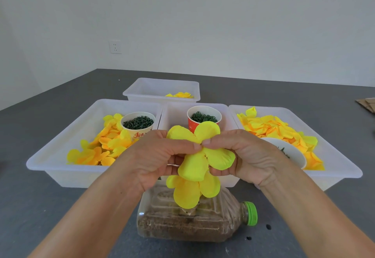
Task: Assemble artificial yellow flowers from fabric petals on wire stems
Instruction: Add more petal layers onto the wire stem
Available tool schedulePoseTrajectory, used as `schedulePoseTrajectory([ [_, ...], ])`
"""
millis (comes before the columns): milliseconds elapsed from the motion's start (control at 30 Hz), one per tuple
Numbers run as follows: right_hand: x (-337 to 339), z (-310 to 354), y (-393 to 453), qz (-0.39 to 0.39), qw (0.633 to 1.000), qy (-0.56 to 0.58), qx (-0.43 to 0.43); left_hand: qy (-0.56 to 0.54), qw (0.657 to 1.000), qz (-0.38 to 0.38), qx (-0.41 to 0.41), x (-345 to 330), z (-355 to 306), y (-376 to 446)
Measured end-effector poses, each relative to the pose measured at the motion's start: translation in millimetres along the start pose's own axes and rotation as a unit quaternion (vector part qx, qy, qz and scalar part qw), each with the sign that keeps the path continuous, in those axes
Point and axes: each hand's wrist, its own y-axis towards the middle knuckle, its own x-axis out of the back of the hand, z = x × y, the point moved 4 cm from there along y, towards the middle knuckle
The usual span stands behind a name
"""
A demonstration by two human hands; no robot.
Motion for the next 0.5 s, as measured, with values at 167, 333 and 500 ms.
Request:
schedulePoseTrajectory([
  [167,-1.9,-3.8,0.3,-0.002,1.0,0.011,-0.02,-0.003,1.0,-0.014,0.009,0.7,1.8,0.9],
  [333,0.9,-11.3,2.4,-0.017,0.999,-0.026,-0.03,0.029,0.998,-0.06,-0.008,6.1,8.0,3.5],
  [500,1.3,-18.3,3.7,-0.047,0.995,-0.078,-0.027,0.088,0.993,-0.081,-0.024,10.3,15.4,1.5],
])
